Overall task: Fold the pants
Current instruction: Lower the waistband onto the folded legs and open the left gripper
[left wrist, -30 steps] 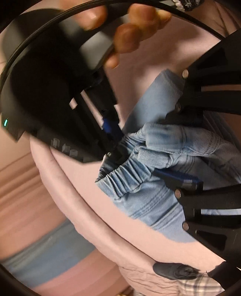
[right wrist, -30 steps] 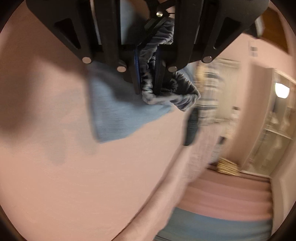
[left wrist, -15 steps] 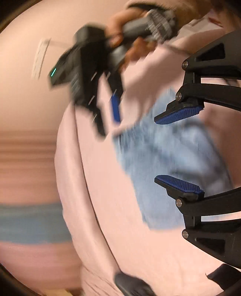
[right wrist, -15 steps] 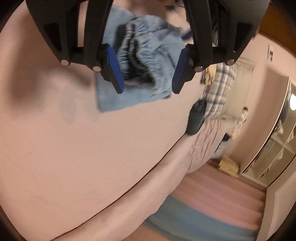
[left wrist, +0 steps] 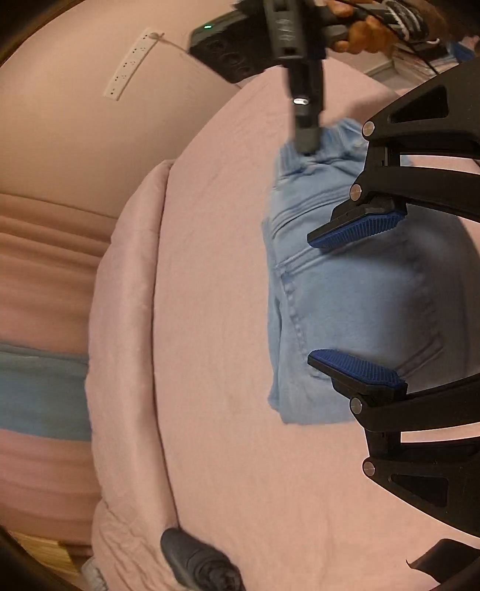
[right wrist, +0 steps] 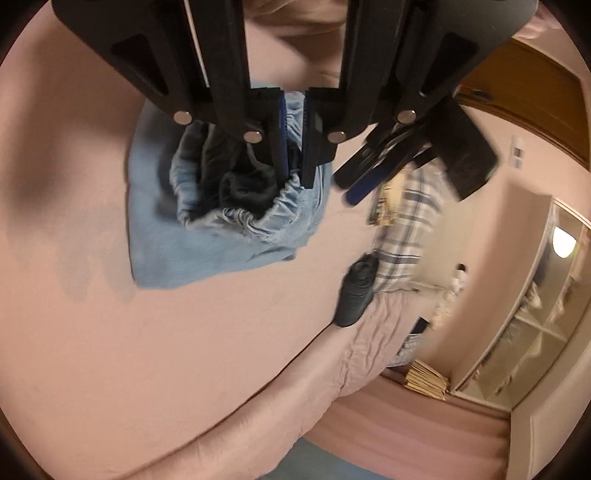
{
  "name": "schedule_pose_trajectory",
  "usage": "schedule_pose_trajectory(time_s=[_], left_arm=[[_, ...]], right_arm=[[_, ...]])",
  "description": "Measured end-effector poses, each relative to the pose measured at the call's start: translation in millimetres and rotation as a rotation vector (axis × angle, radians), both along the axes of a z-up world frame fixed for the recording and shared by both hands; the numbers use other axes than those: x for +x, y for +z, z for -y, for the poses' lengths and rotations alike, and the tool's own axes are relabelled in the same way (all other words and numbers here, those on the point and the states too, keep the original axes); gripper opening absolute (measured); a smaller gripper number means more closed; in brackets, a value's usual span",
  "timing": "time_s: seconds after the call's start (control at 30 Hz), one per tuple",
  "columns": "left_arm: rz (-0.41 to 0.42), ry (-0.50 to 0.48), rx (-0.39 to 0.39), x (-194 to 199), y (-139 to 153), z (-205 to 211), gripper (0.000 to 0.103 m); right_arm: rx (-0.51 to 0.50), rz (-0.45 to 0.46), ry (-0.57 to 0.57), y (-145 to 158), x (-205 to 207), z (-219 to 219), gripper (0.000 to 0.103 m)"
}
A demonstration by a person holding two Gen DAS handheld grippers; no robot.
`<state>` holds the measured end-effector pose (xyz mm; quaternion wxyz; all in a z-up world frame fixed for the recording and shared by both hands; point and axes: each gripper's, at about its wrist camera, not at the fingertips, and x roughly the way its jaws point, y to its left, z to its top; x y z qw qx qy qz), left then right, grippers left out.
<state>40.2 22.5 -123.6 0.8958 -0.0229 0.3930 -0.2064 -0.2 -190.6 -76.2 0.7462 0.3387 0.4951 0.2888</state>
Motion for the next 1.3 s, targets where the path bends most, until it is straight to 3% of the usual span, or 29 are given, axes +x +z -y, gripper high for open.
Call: schedule_pose_trajectory(time_s=[0.13,0.2,0.27,0.33,0.47,0.67,0.77,0.8,0.87,0.97,1.17,1.3], left_arm=[[-0.167,-0.074,0.026,15,-41,26,0.061],[-0.13,-0.078,0.145,10,-57,46,0.062],[-0.099,-0.08,0.147,5,-56,48,0.062],[-0.132,-0.075,0.091,7,-54,39,0.062],[-0.144,-0.057,0.041,-3,-44,30,0.062],[-0.077,-0.088,0.042,-27,-26,31,0.062],[-0.129,-0.115,0.04,-29,-37,37,0.062],[-0.149,-0.129,0.05,-26,-44,42,0.062],[-0.119,-0.128,0.11,-31,-52,51,0.062],[-0.118,-0.124,0.114,-33,-50,53,0.063],[-0.122,-0.125,0.093,-35,-44,48,0.063],[-0.125,-0.129,0.091,-24,-45,50,0.063]], right_arm=[[-0.068,-0.134,0.006,-39,-7,-4,0.007],[-0.132,-0.155,-0.024,-55,-9,-2,0.011],[-0.142,-0.15,-0.045,-53,-10,0,0.016],[-0.227,-0.126,-0.036,-41,-10,-4,0.02],[-0.424,0.027,-0.051,4,-9,-17,0.025],[-0.364,0.17,-0.001,32,6,-31,0.024],[-0.399,0.162,0.055,16,19,-56,0.022],[-0.447,0.136,0.062,0,28,-61,0.017],[-0.484,0.078,0.051,-25,40,-62,0.013],[-0.395,0.032,0.018,-42,49,-48,0.012],[-0.375,0.109,0.034,-9,20,-40,0.023],[-0.364,0.128,0.071,4,-9,-39,0.025]])
